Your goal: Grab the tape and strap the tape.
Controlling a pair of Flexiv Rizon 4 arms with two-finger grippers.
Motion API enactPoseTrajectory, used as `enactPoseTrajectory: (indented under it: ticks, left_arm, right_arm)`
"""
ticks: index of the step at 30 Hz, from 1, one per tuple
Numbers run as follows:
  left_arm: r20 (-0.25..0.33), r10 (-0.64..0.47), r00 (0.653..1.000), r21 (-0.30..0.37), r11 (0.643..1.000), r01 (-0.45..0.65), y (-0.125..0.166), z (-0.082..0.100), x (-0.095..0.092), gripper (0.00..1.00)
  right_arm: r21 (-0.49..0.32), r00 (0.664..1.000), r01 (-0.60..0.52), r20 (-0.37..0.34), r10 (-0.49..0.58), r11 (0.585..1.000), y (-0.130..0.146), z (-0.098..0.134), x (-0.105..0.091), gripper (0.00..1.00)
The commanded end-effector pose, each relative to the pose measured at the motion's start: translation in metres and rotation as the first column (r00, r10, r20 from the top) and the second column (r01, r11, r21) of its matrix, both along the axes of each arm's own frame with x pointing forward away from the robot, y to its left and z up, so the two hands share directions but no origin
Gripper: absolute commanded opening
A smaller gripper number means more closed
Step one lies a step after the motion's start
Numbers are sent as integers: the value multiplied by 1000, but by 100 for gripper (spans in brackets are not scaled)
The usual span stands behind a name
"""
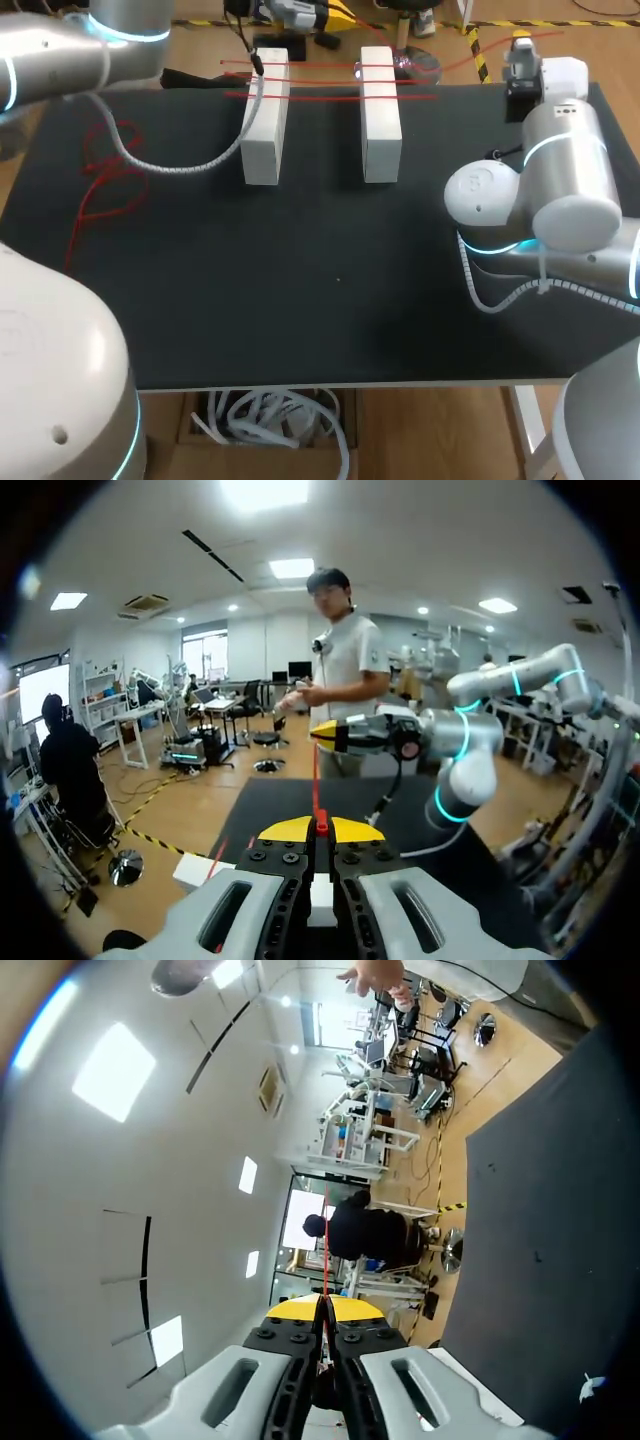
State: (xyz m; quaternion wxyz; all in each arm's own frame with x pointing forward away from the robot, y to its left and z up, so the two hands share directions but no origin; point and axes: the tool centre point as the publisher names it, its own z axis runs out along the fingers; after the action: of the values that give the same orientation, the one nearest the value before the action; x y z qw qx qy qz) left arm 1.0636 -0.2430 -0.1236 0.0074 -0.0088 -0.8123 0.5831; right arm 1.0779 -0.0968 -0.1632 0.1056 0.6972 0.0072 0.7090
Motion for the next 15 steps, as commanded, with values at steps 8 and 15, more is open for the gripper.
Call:
enactPoseTrajectory:
  ticks: [8,15]
  left_arm:
    - [-75,-20,997,261,965,39,-21,2,6,0]
    - [-91,-4,996,283,959,30,-23,1,5,0]
  right_arm:
    - [0,1000,1,-4,-1,1000,0,1,0,0]
    - [0,1000,1,-4,-1,1000,0,1,0,0]
